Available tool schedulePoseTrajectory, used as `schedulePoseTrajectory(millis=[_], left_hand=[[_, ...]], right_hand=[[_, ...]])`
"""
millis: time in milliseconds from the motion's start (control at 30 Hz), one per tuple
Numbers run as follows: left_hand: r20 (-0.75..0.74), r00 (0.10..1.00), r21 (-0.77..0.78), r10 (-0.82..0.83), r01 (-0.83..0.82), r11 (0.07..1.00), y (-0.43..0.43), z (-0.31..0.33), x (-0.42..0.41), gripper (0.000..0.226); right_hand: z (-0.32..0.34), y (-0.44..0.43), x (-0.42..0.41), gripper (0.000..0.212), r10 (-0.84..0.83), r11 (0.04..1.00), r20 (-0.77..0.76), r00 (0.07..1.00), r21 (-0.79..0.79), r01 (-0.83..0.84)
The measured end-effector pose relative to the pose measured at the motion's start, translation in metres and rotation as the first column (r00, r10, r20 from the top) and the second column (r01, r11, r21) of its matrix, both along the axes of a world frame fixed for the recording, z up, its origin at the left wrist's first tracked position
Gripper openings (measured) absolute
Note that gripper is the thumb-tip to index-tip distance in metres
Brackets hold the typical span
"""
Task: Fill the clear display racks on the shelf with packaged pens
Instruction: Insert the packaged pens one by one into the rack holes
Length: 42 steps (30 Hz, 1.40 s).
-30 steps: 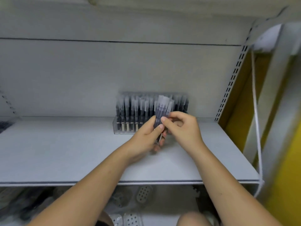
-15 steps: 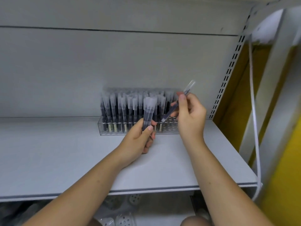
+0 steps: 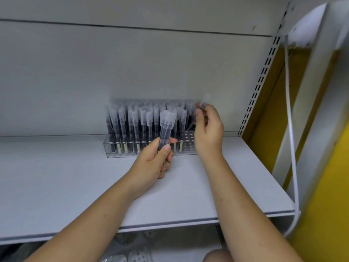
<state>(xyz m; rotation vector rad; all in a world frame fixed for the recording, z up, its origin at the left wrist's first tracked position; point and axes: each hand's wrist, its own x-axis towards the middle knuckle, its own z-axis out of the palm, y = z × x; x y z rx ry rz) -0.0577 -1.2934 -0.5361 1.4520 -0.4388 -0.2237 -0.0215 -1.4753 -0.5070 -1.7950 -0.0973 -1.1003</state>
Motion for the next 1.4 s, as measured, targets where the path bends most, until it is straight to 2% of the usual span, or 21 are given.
schedulePoseTrajectory(millis=[333,467,900,1233,1400], left_hand=[[0.031,0.999,0.002,-0.011,0.011,1.0,0.0,-0.002,0.001,0.025],[0.026,1.0,-0.008,-0.009,0.009,1.0,-0.001,-0.002,0.002,0.022],[0.025,1.0,0.0,-0.014,0.014,1.0,0.0,-0.005,0.004,0.018],[0.04,0.999,0.028,0.011,-0.012,1.0,0.0,-0.003,0.001,0.023],[0.038,0.999,0.029,0.017,-0.018,0.999,-0.001,-0.002,0.0,0.023]], right_hand=[[-0.01,0.0,0.008,0.018,-0.054,0.983,-0.122,0.991,-0.183,0.031],[-0.017,-0.001,0.013,0.027,-0.093,0.967,-0.18,0.979,-0.25,0.046],[-0.016,-0.002,0.011,0.022,-0.261,0.898,-0.214,0.941,-0.413,0.155],[-0.015,-0.002,0.001,0.018,-0.253,0.917,-0.256,0.933,-0.37,0.148],[-0.017,-0.004,-0.004,0.016,-0.211,0.964,-0.135,0.968,-0.193,0.183]])
